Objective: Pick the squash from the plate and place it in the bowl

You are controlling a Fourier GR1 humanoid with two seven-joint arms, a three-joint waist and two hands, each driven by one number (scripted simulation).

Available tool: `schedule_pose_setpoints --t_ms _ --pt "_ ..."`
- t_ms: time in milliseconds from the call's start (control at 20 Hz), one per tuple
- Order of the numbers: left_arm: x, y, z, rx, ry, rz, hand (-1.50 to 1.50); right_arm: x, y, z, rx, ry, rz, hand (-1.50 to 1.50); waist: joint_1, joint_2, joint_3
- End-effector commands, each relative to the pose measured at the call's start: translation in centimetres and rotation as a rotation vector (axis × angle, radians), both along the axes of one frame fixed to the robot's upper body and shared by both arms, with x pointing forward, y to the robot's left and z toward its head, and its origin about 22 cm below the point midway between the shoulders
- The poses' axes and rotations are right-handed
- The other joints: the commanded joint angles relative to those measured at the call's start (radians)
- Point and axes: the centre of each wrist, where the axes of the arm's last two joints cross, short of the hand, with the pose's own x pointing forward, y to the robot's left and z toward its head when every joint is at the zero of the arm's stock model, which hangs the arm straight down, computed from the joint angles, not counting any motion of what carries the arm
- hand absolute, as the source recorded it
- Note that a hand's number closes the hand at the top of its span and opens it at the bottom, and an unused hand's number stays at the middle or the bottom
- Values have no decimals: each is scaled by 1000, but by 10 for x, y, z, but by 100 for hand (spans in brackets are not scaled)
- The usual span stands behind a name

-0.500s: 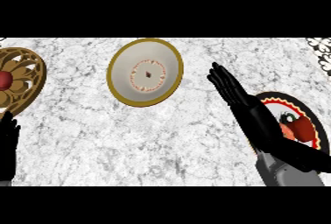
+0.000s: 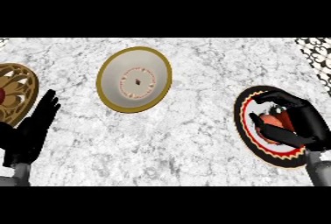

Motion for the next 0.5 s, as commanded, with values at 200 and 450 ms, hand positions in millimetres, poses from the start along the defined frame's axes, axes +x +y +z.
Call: schedule_pose_setpoints --t_ms 200,450 --pt "45 -40 31 -64 21 -207 0 -50 -30 -58 -62 -215 -82 -150 44 -4 6" --pt "34 -23 32 -44 28 -182 0 -71 -41 14 -274 -199 -177 -150 39 -10 3"
